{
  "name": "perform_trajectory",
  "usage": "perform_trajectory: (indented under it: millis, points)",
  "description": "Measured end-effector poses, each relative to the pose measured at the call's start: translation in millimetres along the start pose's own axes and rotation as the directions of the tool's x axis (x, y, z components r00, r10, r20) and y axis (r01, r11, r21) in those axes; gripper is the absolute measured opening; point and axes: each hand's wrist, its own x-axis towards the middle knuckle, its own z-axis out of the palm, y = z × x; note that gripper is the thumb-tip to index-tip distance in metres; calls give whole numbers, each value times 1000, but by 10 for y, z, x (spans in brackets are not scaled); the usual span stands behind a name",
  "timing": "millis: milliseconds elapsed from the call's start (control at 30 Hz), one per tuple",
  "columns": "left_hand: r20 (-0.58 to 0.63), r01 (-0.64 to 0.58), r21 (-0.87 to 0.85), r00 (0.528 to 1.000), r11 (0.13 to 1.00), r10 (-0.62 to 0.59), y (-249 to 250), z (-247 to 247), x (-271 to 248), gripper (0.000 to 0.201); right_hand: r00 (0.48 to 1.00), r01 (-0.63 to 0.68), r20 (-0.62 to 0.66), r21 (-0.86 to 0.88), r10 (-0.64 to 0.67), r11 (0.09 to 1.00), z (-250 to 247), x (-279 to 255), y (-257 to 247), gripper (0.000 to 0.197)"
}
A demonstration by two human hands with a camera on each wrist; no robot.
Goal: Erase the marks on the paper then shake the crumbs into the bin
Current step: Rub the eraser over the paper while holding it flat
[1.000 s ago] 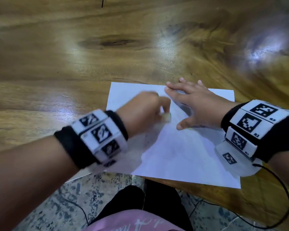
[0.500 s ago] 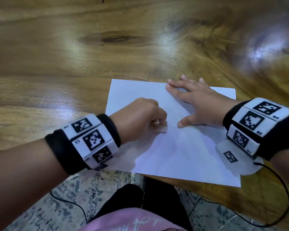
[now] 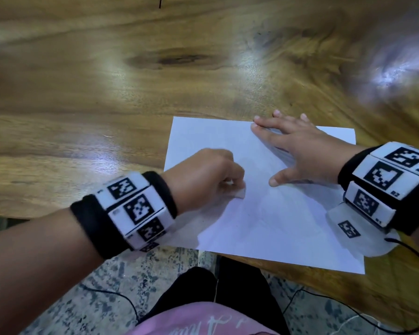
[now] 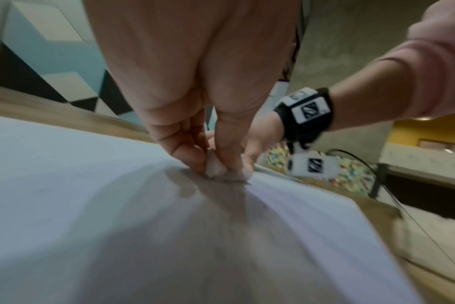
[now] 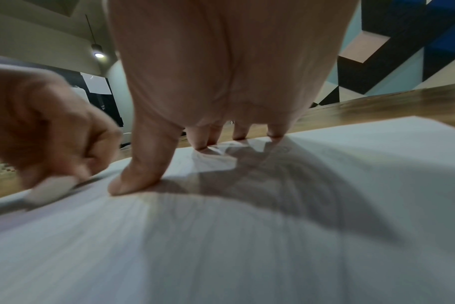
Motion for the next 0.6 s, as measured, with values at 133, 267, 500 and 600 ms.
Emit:
perform_trajectory:
  millis: [133,267,500,600]
  points:
    - [175,34,-14,984,999,-31,-95,68,-399,10,1000,1,2,5,-1,1000,2,-3,5,103]
    - [115,58,-12,992,998,-56,-96,-43,-243,8,1000,1,-1,-8,-1,1000,-1,-1,-3,104]
    - [-27,26,19,999,999,-26,-74,-19,-83,18,1000,4,-4,-6,-4,1000,-7,-1,5,103]
    - [100,46,-9,994,999,-45,-113,55,-467,10,1000,7,-2,-3,-7,1000,-4,-2,7,103]
